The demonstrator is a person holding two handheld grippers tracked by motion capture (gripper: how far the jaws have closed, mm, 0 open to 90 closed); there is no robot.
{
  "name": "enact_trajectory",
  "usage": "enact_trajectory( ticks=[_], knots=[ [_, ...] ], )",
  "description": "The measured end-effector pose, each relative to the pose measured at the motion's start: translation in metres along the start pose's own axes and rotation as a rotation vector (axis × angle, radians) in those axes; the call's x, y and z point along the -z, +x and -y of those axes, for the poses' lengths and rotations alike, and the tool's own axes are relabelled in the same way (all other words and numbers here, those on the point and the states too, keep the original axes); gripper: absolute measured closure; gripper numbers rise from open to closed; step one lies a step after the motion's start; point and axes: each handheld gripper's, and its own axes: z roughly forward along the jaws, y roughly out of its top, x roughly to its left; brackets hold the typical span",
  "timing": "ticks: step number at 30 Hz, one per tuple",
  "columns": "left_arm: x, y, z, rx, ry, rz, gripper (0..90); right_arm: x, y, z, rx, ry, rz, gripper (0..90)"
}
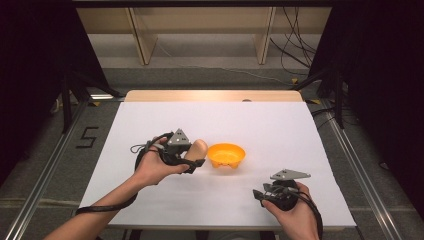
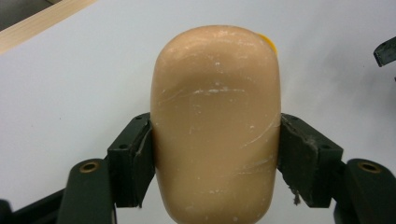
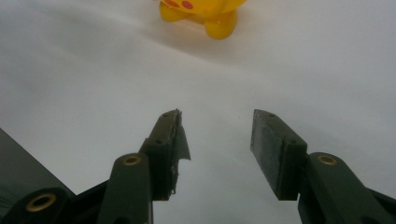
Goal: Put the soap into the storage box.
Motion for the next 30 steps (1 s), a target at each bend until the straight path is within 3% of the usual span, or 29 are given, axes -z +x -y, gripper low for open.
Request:
enact_trajectory(
  ticks=[2,5,10,11,12,15,17,30],
  knots=[
    [-0.001,0.001,-0.001,-0.016,-0.002,0.002,32.7,0.000,-0.001,0.000,0.017,-0.005,0.004,53.6],
    [-0.002,-0.001,-0.003,0.002,-0.002,0.004,32.7,-0.001,-0.001,0.000,0.018,-0.010,0.001,53.6],
    [-0.004,-0.001,-0.007,-0.018,-0.003,0.004,32.6,0.000,0.000,0.000,-0.001,0.000,0.000,53.6],
    [-0.005,-0.002,-0.007,-0.002,-0.002,0.006,32.7,0.000,0.000,0.000,-0.003,-0.002,0.003,53.6],
    [-0.005,-0.002,-0.008,-0.016,-0.003,0.007,32.6,-0.002,-0.003,0.000,0.042,-0.018,0.007,53.6],
    [-0.007,-0.003,-0.009,-0.004,-0.008,0.017,32.6,-0.002,-0.004,0.000,0.047,-0.017,0.002,53.6],
    [-0.009,-0.004,-0.011,-0.014,-0.006,0.018,32.6,-0.001,-0.001,0.000,0.005,-0.004,-0.004,53.6],
    [-0.014,-0.008,-0.022,-0.020,-0.010,0.018,32.6,-0.001,0.000,0.000,-0.004,-0.007,-0.002,53.5]
  ],
)
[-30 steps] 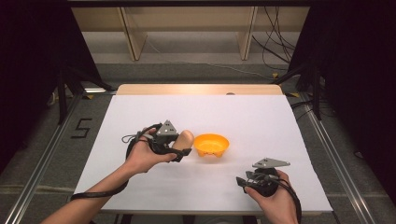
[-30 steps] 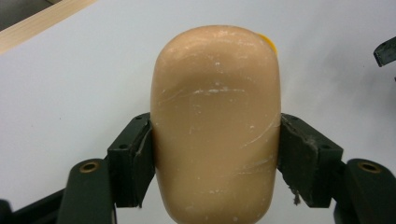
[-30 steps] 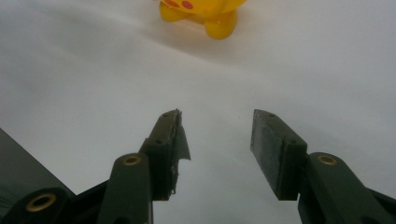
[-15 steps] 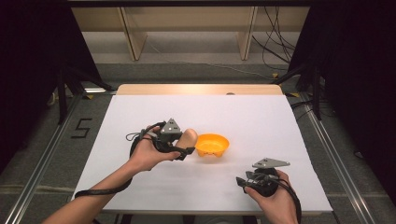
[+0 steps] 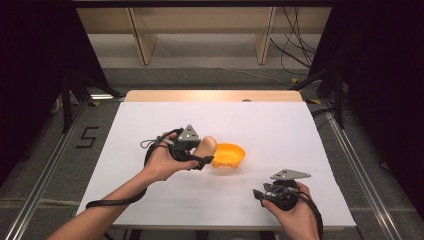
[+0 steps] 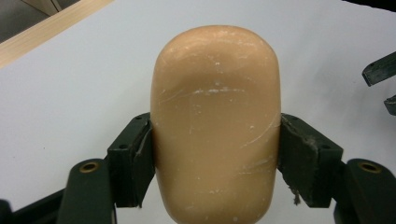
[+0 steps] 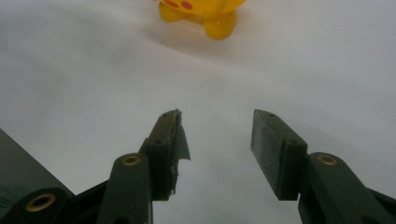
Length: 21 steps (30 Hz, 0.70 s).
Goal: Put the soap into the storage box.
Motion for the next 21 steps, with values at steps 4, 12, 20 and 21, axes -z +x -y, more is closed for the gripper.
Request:
enact_trajectory(
  ticks=[4,12,20,21],
  knots=[
    [-0.002,0.001,-0.002,-0.006,-0.002,0.004,32.6,0.000,0.000,0.000,0.003,0.003,-0.001,53.5],
    [-0.008,-0.001,-0.007,-0.006,-0.009,0.007,32.6,-0.001,-0.003,0.000,0.033,-0.007,0.003,53.4],
    [-0.014,-0.003,-0.011,-0.015,-0.012,0.012,32.6,-0.001,-0.003,0.000,0.033,-0.016,-0.002,53.4],
    [-0.014,-0.003,-0.012,-0.012,-0.012,0.013,32.6,-0.001,-0.003,0.000,0.033,-0.016,-0.002,53.4]
  ],
)
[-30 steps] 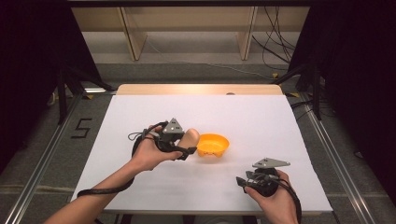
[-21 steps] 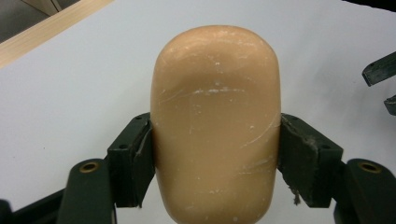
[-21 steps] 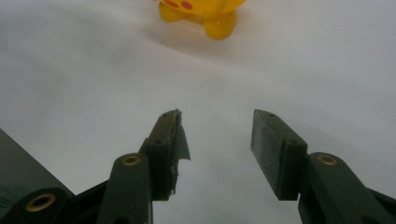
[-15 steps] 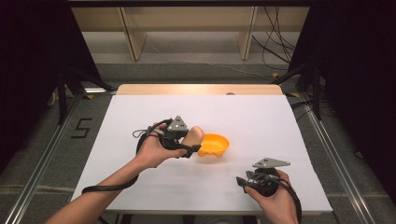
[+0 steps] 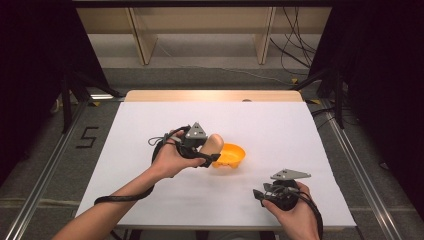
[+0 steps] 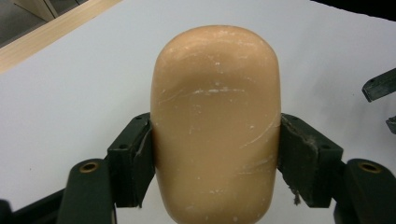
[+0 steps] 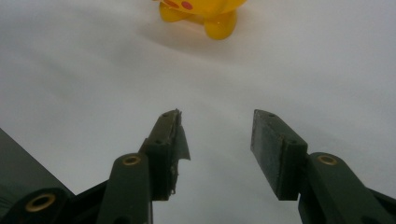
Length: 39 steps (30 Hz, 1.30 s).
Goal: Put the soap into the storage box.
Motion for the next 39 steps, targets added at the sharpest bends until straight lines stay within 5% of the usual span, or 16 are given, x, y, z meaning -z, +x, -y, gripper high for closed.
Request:
enact_trajectory(
  ticks=[14,16,24,27,32,33,37,39],
  knots=[
    [-0.008,0.001,-0.005,-0.003,-0.006,0.014,32.6,0.000,0.000,0.000,0.000,0.000,0.000,53.3],
    [-0.010,0.000,-0.005,0.006,-0.007,0.012,32.6,0.001,0.003,0.000,-0.040,0.018,0.002,53.3],
    [-0.014,0.001,-0.008,-0.023,-0.011,0.020,32.6,0.001,0.003,0.000,-0.031,0.014,0.004,53.2],
    [-0.015,0.000,-0.008,0.001,-0.009,0.012,32.6,0.000,0.000,0.000,0.000,0.002,0.007,53.2],
    [-0.017,0.000,-0.009,-0.011,-0.007,0.017,32.6,0.000,0.000,0.000,0.000,0.000,0.002,53.2],
    [-0.018,0.001,-0.009,-0.020,-0.006,0.020,32.6,0.001,0.003,0.000,-0.032,0.013,0.001,53.2],
    [-0.021,0.000,-0.009,-0.005,-0.018,0.017,32.6,0.000,0.000,0.000,-0.002,0.007,0.003,53.1],
    [-0.022,0.000,-0.009,0.002,-0.022,0.022,32.6,0.001,0.002,0.000,-0.027,0.024,-0.001,53.2]
  ],
)
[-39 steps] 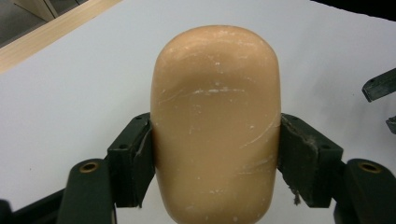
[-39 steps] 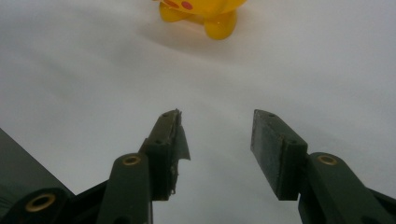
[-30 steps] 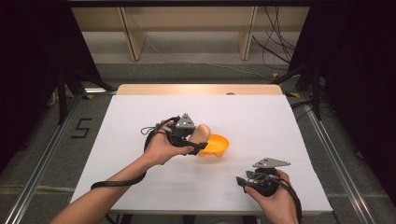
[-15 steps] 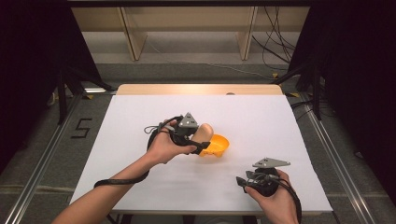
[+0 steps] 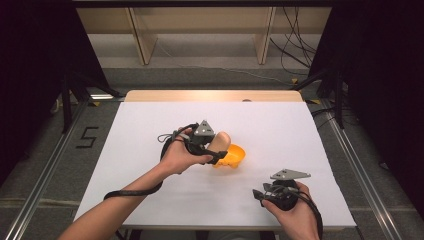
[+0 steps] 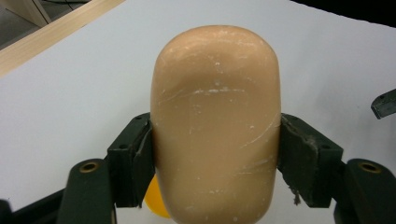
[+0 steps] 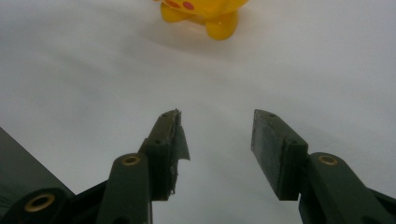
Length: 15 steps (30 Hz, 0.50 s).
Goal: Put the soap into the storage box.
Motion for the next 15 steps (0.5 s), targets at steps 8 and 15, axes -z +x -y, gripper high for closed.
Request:
enact_trajectory(
  ticks=[8,15],
  knots=[
    [-0.007,0.002,0.000,-0.007,-0.004,0.005,32.6,0.000,0.000,0.000,0.003,0.001,0.001,53.1],
    [-0.011,0.005,0.000,-0.008,-0.008,0.013,32.5,0.000,0.000,0.000,0.005,0.000,0.001,53.1]
  ],
)
